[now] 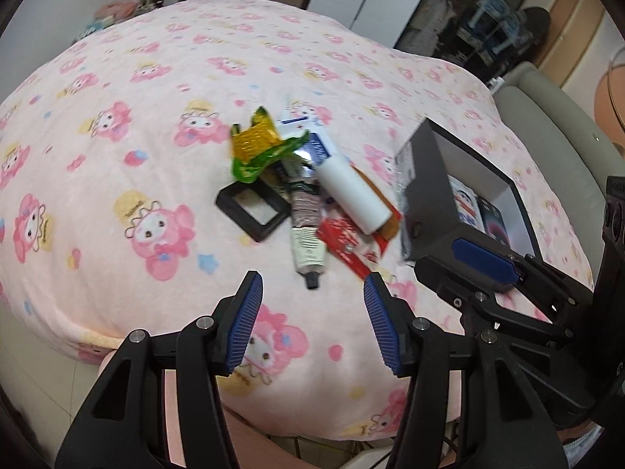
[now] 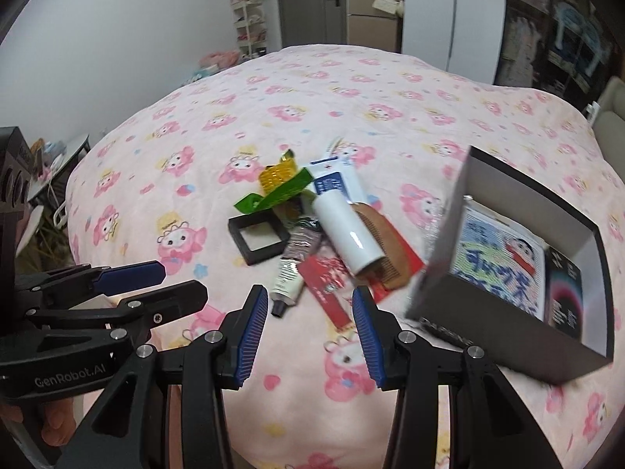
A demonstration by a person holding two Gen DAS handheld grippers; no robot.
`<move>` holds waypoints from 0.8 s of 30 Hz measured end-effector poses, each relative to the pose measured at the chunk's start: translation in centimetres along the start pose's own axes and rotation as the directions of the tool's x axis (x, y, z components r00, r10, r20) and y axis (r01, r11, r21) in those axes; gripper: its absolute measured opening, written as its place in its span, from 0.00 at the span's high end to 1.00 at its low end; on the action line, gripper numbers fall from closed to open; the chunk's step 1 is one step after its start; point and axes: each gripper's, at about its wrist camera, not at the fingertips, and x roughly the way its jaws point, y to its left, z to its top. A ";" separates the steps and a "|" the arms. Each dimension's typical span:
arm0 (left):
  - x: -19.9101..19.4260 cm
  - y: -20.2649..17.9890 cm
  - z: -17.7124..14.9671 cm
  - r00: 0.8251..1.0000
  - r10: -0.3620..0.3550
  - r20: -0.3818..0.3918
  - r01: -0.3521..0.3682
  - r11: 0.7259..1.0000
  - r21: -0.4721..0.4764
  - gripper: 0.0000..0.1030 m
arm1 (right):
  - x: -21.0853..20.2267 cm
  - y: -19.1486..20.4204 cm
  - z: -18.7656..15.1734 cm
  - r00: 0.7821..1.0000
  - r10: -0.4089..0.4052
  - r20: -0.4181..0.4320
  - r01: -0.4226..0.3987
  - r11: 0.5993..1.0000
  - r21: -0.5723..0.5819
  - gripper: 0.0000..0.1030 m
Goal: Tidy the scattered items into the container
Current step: 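Move the left tool toward the pile of items beside the box, then lower the left tool over the VSEA hand-cream tube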
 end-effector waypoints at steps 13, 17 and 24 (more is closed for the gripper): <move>6.3 4.0 0.0 0.998 0.044 0.033 -0.040 0.992 -0.117 0.48 | 6.3 -1.9 -1.9 0.992 0.032 -0.124 -0.018 0.993 0.114 0.60; 8.3 5.1 -0.2 0.999 0.028 0.022 -0.024 0.988 -0.152 0.48 | 7.6 -3.0 -2.2 0.990 0.019 -0.138 0.001 0.990 0.143 0.60; 10.9 4.3 0.7 0.997 -0.072 -0.005 0.071 0.987 -0.144 0.48 | 9.5 -3.6 -2.2 0.988 0.023 -0.149 0.000 0.988 0.156 0.60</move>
